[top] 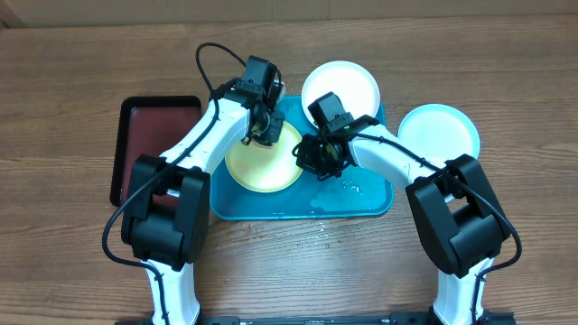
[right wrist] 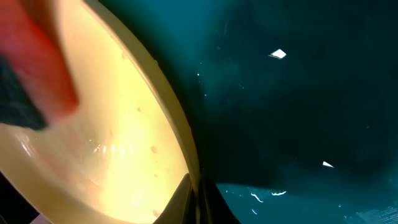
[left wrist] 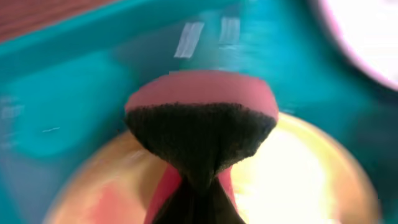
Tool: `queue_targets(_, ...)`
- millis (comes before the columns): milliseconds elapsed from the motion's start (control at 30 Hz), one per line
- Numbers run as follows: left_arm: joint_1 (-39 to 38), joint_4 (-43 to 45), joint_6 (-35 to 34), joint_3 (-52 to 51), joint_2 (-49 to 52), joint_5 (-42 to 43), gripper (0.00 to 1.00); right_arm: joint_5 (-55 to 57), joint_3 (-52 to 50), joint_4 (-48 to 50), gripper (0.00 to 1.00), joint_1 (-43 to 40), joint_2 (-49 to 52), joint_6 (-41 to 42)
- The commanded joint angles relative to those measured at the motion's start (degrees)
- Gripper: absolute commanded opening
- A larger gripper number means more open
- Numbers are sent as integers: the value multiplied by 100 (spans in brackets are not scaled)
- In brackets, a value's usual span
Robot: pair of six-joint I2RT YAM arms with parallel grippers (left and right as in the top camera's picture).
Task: Clean dirty plates on tray and stack at the side
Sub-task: 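Keep scrubbing the yellow plate with the sponge while right gripper holds it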
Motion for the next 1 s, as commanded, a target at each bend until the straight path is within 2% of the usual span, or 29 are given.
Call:
queue_targets(0, -7, -79, 684, 9, -87, 1622, 4, 177, 22, -28, 4, 11, 168, -57)
queue_targets(100, -7, -205, 887, 9, -87, 1672, 4, 177, 22, -26, 4, 11, 168, -57)
queue_targets(200, -4, -162, 868, 9, -87, 1235, 4, 177, 22, -26, 4, 11, 168, -57)
queue_targets(267, -4, -94, 651, 9, -87, 481, 4, 175, 22, -26, 4, 11, 168, -57)
queue_targets(300, -7, -46, 295, 9, -87, -372, 4, 177, 22, -28, 4, 11, 168, -57)
queue_targets(400, -7, -90, -588, 9, -87, -2142, 4, 177, 22, -26, 4, 11, 168, -57)
queue_targets(500, -7, -251, -1069, 9, -87, -2986, 4, 177, 22, -26, 4, 11, 168, -57)
queue_targets(633, -17, -708, -1056, 9, -87, -2459, 4, 177, 22, -26, 4, 11, 168, -57)
queue_targets(833, -22, -1794, -387, 9, -87, -400, 4, 177, 22, -26, 4, 11, 168, -57)
queue_targets(967, -22, -2155, 433, 9, -87, 1141, 4, 177, 22, -22, 4, 11, 168, -57)
